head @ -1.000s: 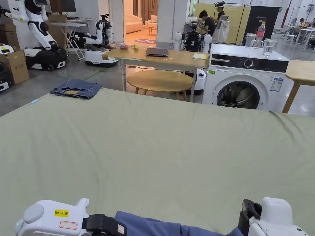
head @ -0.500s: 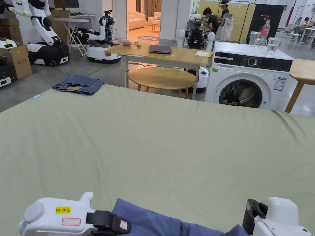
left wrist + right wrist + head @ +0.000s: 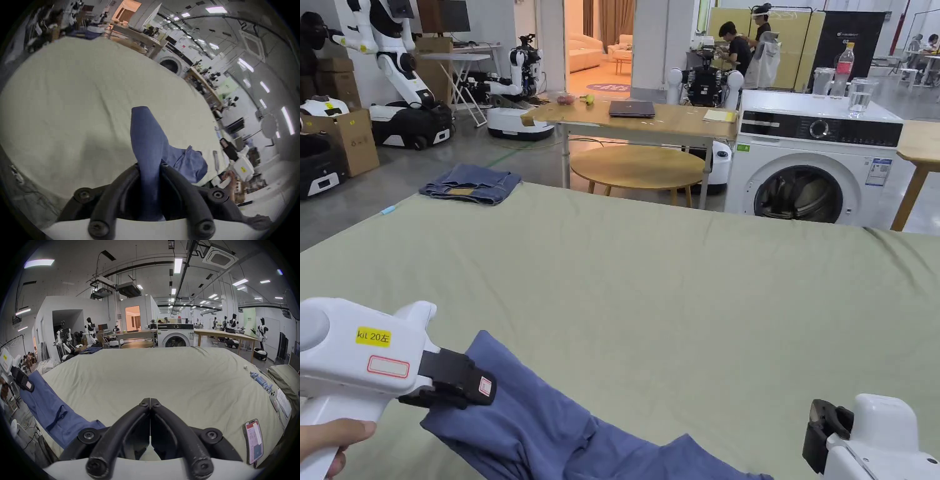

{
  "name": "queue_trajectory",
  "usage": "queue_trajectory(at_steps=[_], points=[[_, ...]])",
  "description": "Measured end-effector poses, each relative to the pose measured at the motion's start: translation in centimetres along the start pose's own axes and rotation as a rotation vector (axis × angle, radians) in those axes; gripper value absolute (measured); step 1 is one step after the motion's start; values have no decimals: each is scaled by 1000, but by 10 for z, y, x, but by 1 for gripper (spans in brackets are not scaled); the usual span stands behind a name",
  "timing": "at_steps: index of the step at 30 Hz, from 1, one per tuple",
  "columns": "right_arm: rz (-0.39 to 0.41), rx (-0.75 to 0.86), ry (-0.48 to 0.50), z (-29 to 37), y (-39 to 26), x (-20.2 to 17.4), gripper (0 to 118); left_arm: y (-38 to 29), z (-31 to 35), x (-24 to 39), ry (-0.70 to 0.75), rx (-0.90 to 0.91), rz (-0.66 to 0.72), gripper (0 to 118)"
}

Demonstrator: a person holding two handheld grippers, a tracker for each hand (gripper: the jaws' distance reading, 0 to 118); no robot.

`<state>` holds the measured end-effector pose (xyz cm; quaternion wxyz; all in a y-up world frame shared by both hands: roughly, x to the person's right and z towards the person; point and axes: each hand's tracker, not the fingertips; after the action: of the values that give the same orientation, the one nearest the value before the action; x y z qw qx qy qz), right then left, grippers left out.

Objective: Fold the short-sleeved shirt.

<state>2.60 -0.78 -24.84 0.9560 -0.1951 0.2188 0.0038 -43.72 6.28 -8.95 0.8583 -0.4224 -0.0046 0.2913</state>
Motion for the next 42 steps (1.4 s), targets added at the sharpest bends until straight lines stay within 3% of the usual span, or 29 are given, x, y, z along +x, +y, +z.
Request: queue_trajectory(at_steps=[6, 10, 20, 31, 33, 35, 36, 42], points=[[-1, -2, 10, 1, -1, -3, 0, 4, -18, 43, 68, -28, -61, 5], [3, -4, 7, 4, -2, -2, 0, 2, -44, 84, 121, -84, -175, 5], [-2, -12, -24, 12, -6, 8, 0, -15, -125, 164, 108, -250, -337, 5], [-15, -23, -54, 16, -6, 17, 0, -48, -204, 205, 99, -313, -307, 5], [-17, -27, -57, 15, -6, 18, 0, -50, -215, 202, 102, -325, -273, 10], [-18, -31, -58, 15, -7, 18, 0, -55, -222, 198, 55, -334, -205, 33], [-19, -33, -58, 15, -7, 18, 0, -55, -221, 197, 22, -345, -176, 38], [-26, -24, -55, 16, -4, 19, 0, -45, -185, 201, -135, -295, -211, 43]])
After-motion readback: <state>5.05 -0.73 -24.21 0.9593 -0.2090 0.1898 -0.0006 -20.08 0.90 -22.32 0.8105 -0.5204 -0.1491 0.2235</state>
